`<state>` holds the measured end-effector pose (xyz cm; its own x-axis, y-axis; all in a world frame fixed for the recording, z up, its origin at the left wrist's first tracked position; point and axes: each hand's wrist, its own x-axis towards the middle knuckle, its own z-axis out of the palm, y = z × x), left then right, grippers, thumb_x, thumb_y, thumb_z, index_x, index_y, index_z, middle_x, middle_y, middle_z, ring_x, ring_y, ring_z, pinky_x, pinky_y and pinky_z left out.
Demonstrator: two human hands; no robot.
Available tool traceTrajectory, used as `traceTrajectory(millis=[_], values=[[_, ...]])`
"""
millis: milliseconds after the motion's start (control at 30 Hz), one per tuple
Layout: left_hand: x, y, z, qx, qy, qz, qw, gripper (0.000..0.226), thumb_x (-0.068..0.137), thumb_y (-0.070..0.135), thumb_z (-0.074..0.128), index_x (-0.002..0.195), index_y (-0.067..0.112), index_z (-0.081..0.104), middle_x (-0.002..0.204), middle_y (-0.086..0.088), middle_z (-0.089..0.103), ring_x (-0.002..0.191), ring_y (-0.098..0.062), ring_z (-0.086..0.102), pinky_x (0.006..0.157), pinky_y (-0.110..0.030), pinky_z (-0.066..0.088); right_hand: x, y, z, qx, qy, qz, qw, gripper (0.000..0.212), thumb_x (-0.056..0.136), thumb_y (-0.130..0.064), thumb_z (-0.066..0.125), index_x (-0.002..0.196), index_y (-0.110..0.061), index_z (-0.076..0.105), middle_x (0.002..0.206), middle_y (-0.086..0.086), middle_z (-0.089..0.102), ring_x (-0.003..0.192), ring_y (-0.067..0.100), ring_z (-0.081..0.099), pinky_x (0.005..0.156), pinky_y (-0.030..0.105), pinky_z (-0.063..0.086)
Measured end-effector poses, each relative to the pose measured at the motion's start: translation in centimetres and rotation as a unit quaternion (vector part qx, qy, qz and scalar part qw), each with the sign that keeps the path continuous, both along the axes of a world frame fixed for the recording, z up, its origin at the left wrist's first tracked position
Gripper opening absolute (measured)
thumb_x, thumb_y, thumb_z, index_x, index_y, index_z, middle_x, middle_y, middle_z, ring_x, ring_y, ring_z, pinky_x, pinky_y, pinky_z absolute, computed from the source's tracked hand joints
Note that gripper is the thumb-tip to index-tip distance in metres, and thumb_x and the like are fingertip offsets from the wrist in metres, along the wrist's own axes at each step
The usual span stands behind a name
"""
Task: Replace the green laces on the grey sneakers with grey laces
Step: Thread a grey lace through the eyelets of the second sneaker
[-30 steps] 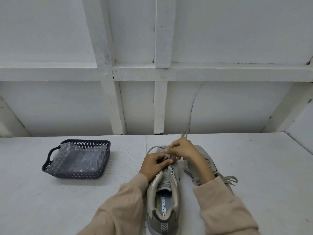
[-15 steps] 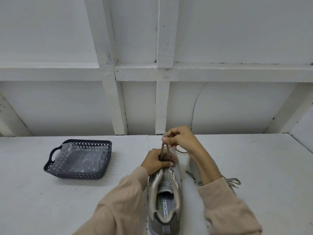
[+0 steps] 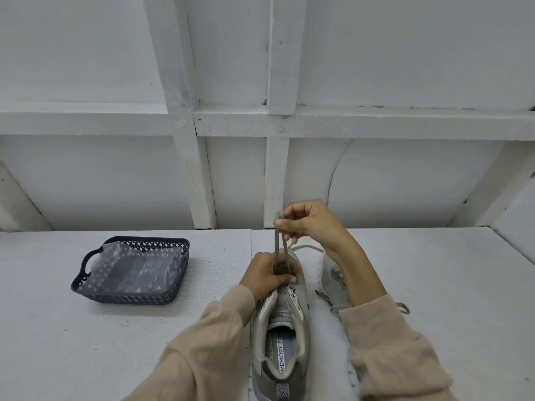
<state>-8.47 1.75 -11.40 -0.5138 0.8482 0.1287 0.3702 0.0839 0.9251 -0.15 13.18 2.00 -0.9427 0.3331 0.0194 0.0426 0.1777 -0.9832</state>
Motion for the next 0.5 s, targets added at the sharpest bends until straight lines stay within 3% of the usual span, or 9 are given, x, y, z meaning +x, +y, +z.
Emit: traceTrajectory(millis=[167, 333, 500], values=[[0.31, -0.07, 0.78, 0.037, 0.040, 0.007, 0.998, 0.032, 0.069, -0.006, 0.077, 0.086, 0.019, 0.071, 0.095, -0.004, 0.071, 0.087, -0.013, 0.069, 0.077, -0.022, 0.053, -0.10, -0.09, -0.11, -0.017, -0.002, -0.009, 1.000, 0.015, 0.082, -0.001, 0.073, 0.089, 0.010, 0.068, 0.068, 0.010, 0.065, 0.058, 0.019, 0.059, 0.054, 0.026, 0.050], [0.09, 0.35, 0.47, 0.045, 0.041, -0.017, 0.998, 0.033, 0.066, -0.001, 0.075, 0.089, 0.023, 0.072, 0.103, 0.006, 0.067, 0.102, -0.014, 0.064, 0.094, -0.035, 0.051, -0.23, -0.34, -0.18, -0.016, -0.003, -0.005, 1.000, 0.010, 0.082, -0.001, 0.072, 0.087, 0.007, 0.068, 0.069, 0.011, 0.065, 0.058, 0.019, 0.059, 0.053, 0.025, 0.050], [-0.52, 0.23, -0.04, 0.017, -0.010, -0.051, 0.999, 0.031, 0.074, 0.003, 0.074, 0.102, 0.016, 0.072, 0.113, -0.001, 0.067, 0.112, -0.016, 0.061, 0.103, -0.038, 0.046, -0.02, -0.63, 0.36, -0.012, 0.000, 0.016, 1.000, 0.004, 0.082, 0.002, 0.071, 0.079, 0.001, 0.068, 0.066, 0.010, 0.063, 0.055, 0.017, 0.058, 0.052, 0.022, 0.048]])
